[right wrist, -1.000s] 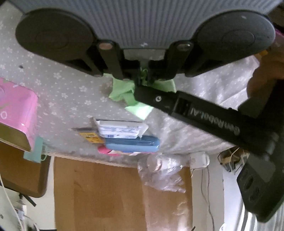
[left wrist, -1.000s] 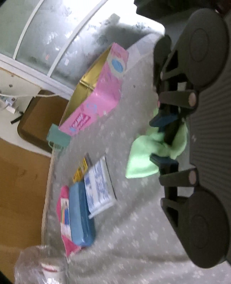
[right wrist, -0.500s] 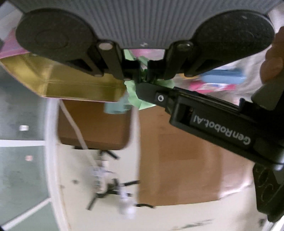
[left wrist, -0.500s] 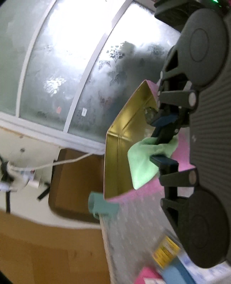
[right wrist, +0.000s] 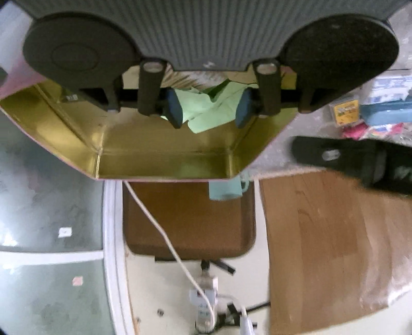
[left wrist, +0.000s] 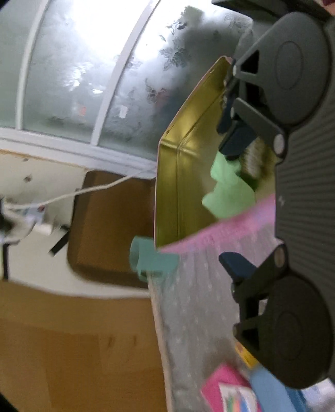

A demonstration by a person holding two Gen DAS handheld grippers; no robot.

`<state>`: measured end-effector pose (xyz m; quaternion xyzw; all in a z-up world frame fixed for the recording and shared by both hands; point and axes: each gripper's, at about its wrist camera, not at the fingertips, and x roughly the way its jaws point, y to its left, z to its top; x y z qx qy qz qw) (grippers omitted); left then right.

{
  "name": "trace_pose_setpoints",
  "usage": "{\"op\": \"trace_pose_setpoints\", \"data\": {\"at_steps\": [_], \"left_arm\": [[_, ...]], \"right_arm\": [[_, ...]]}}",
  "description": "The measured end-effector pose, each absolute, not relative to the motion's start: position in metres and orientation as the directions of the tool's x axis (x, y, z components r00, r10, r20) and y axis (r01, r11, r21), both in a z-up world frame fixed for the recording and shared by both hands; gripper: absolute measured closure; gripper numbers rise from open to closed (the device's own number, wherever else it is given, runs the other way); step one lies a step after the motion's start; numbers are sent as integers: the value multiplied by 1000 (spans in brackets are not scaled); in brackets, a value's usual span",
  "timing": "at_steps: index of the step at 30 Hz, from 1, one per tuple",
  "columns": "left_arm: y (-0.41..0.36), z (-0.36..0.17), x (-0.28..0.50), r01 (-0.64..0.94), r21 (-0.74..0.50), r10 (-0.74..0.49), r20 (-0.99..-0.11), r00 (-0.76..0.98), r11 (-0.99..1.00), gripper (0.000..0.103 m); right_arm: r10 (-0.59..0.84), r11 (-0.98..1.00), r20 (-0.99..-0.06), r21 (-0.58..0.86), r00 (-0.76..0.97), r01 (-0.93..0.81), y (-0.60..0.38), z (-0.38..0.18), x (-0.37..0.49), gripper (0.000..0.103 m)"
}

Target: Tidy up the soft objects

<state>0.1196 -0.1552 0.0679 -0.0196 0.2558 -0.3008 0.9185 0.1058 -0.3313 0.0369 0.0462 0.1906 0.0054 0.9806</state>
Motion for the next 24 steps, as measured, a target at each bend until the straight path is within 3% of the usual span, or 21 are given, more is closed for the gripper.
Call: {"op": "trace_pose_setpoints", "data": {"at_steps": [4, 8, 15, 17, 24], "left_arm": [[-84, 50, 95, 478, -247, -536, -459, 708, 843, 18], [1, 26, 72, 295, -251, -383, -489, 783, 922, 18], [104, 3, 63, -26, -267, -119, -513, 850, 963, 20], [125, -1, 61, -33, -387, -171, -481, 860, 921, 20], [136, -3, 59, -29, -446, -191, -440, 877, 895, 20]], "right_arm": [[45, 992, -280, 128, 959, -9, -325, 44, 70, 54], [161, 979, -237, 159, 958, -126, -302, 56, 57, 54], [489, 870, -340, 251, 803, -424, -211, 60, 106, 48], [522, 850, -373, 308, 767, -428, -188, 56, 136, 48], [539, 830, -506, 453, 674, -324, -146, 28, 207, 49]]}}
